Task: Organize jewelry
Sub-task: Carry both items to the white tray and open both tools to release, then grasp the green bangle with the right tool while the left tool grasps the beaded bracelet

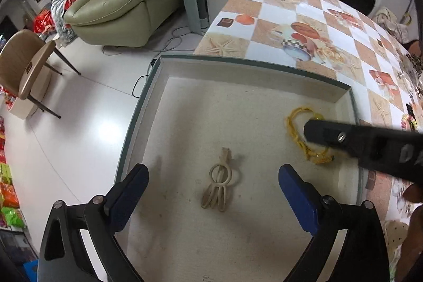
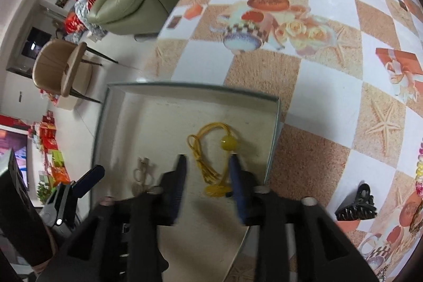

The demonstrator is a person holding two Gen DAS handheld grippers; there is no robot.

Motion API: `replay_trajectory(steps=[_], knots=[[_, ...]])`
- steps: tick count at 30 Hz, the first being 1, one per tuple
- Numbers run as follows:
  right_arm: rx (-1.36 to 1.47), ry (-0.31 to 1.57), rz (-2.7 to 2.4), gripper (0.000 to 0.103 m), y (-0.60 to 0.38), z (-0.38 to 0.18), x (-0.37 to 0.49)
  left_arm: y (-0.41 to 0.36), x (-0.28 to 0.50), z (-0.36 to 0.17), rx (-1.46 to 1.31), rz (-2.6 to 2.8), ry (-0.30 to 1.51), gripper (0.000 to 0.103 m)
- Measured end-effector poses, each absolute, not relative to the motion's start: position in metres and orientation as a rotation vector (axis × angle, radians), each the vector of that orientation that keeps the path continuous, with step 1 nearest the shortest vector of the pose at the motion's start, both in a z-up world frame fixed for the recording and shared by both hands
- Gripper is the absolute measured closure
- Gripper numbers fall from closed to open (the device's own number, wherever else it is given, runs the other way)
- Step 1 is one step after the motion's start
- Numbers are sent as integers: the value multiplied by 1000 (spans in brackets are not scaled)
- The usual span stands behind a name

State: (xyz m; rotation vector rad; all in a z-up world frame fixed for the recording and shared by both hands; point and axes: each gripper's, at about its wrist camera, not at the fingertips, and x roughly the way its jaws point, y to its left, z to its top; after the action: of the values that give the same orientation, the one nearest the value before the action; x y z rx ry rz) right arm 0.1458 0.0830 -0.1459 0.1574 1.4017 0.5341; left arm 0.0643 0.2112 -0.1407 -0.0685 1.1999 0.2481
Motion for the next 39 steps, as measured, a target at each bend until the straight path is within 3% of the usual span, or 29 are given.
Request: replay_trajectory(steps=[4, 8, 11, 12, 15, 29, 39], knots=[[212, 1363, 543, 62, 72, -123, 144, 209, 63, -137, -59, 245, 1207, 1], [272, 1320, 532, 46, 57, -98, 137, 203, 60, -126, -44, 232, 1202, 1], [313, 1307, 502, 44, 39, -85, 131, 197, 60, -119, -42, 204, 1204, 1], [329, 1307, 485, 36, 29, -81, 128, 193, 60, -117, -43, 188, 1209, 1], [380, 1296, 430, 24, -4, -75, 117, 178, 63, -112, -31, 132, 1234, 1], [538, 1256, 54, 18, -171, -76, 52, 77, 86, -86, 92, -73, 1206, 0], [551, 1208, -50, 18, -241, -77, 26, 19, 106, -96, 104, -138, 1250, 0]])
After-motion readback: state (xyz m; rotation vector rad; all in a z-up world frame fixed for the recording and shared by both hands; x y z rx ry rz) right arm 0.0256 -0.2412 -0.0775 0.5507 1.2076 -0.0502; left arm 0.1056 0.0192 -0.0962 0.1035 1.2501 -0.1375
